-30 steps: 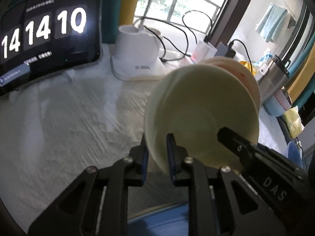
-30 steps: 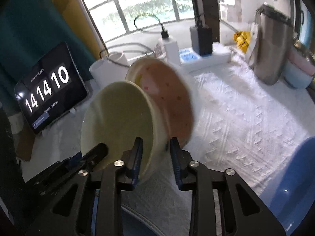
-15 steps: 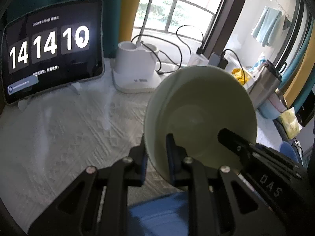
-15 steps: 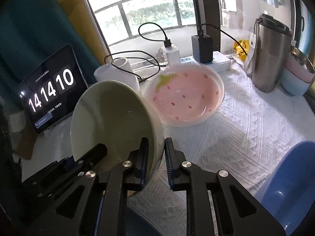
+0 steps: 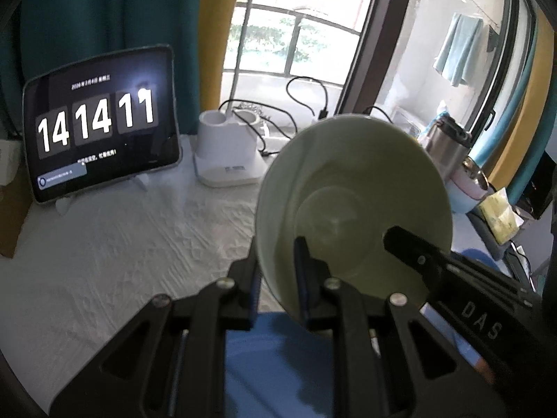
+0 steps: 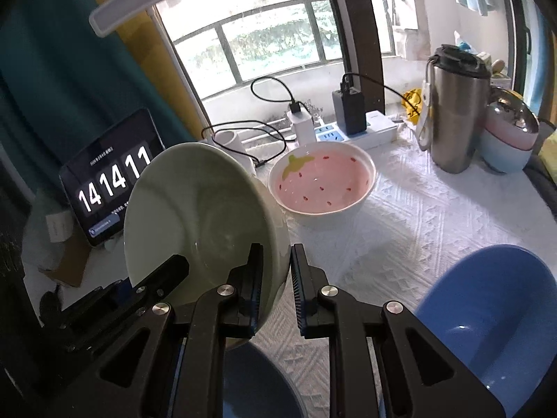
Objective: Organize plates and bowls
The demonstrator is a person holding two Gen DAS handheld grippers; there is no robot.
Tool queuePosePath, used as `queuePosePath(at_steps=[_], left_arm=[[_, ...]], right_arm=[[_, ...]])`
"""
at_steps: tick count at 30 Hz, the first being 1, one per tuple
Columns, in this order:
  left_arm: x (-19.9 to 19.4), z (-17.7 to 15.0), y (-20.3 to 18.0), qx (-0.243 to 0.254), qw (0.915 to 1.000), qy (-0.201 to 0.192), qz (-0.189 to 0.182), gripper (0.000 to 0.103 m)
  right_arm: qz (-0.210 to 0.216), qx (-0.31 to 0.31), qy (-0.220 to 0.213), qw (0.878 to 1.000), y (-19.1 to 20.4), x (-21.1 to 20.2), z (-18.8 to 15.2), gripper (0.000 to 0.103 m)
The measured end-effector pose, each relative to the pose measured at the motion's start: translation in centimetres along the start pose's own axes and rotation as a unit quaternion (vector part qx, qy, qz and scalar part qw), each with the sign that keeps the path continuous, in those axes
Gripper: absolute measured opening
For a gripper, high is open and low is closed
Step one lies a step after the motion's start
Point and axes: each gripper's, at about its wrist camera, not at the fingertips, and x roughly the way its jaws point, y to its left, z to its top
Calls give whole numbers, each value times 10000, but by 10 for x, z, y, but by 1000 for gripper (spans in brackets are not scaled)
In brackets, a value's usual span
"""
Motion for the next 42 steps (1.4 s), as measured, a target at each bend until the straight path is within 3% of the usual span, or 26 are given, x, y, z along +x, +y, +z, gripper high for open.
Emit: queuePosePath(at_steps=[17,42], left_arm=[[-35,-8,-54,314,9994,-107,-28,18],[-24,-31,-135,762,9965,204,-264,18]], right_arm=[[139,294,-304,9990,-36,-55,-10,17],[-29,897,-445,9950,-123,-97,-30,17]])
